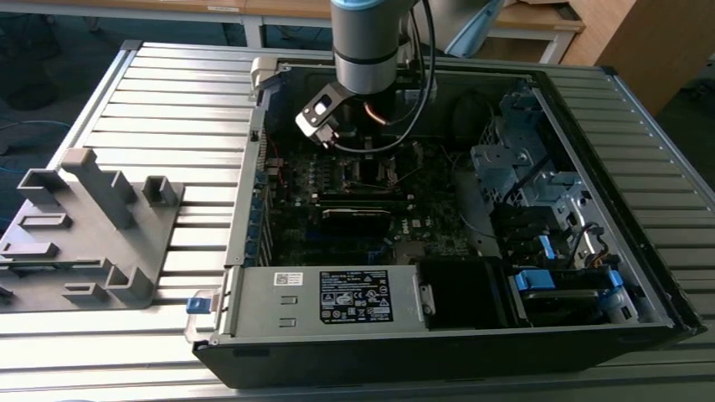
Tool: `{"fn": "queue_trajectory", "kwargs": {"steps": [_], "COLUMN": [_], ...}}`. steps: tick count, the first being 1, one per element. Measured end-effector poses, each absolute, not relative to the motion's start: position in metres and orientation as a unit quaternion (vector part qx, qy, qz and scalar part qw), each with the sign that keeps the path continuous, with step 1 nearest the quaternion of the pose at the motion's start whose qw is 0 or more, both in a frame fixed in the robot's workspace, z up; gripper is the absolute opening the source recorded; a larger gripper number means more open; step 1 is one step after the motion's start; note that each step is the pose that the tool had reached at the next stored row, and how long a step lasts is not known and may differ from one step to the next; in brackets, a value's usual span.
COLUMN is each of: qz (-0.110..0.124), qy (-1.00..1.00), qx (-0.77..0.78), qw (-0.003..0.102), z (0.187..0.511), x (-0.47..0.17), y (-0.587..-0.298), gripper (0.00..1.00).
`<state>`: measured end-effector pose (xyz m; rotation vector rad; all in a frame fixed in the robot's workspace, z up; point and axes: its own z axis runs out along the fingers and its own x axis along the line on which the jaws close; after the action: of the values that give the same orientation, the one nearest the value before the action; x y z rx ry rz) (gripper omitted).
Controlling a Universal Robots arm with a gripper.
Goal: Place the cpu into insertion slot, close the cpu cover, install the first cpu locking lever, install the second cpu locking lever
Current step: 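Place the cpu into insertion slot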
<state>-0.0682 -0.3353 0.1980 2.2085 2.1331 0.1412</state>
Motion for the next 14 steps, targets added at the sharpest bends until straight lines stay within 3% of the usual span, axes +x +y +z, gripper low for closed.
{"fn": "queue_trajectory", "kwargs": {"steps": [14], "qz": [0.046], "qy": [0.704], "qx": [0.708], "qw": [0.033], "z": [0.1973], "x": [-0.0688], "y": [-0.3374], "gripper": [0.53]}}
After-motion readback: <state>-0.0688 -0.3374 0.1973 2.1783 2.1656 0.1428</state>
